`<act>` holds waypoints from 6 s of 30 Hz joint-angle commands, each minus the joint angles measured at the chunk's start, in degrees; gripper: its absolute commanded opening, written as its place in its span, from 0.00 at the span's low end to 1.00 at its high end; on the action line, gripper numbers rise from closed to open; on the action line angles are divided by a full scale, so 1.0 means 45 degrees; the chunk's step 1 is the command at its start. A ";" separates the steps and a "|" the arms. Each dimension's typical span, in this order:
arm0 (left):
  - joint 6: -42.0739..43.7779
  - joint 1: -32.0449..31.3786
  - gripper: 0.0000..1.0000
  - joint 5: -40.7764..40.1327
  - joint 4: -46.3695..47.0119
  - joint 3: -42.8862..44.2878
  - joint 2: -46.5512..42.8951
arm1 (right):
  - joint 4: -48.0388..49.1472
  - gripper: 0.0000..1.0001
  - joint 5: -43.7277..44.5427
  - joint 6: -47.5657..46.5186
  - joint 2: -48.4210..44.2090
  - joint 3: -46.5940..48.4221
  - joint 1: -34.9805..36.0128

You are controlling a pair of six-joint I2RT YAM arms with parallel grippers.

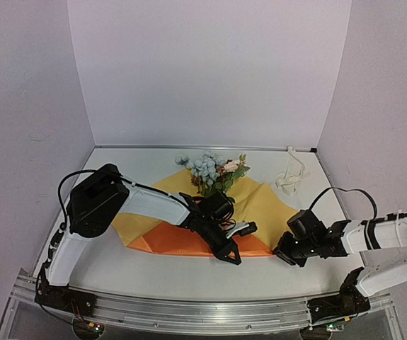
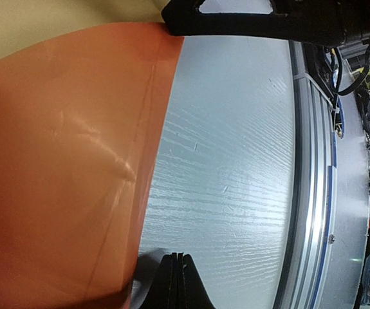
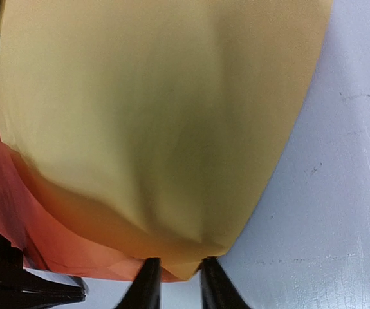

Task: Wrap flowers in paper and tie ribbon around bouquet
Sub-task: Pick up the one-fourth-folded wrapping paper from the center of the board, then fold the one-fourth-folded wrapping paper at the center of the board, then pass from the right arm to the left

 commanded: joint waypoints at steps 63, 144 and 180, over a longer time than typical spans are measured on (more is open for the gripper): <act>0.1150 -0.1055 0.00 -0.4425 -0.0127 0.1056 0.0372 | -0.4688 0.00 -0.0825 -0.5426 -0.4765 0.2173 -0.0071; -0.3062 0.0966 0.00 -0.4892 0.1870 -0.7461 -0.6464 | -0.2212 0.00 -0.8130 -0.4310 0.4951 0.9193 0.0660; -0.7562 0.3608 0.68 0.0287 0.6287 -0.6288 -0.5040 | 0.0610 0.00 -0.9707 -0.3387 0.5548 0.7276 0.0655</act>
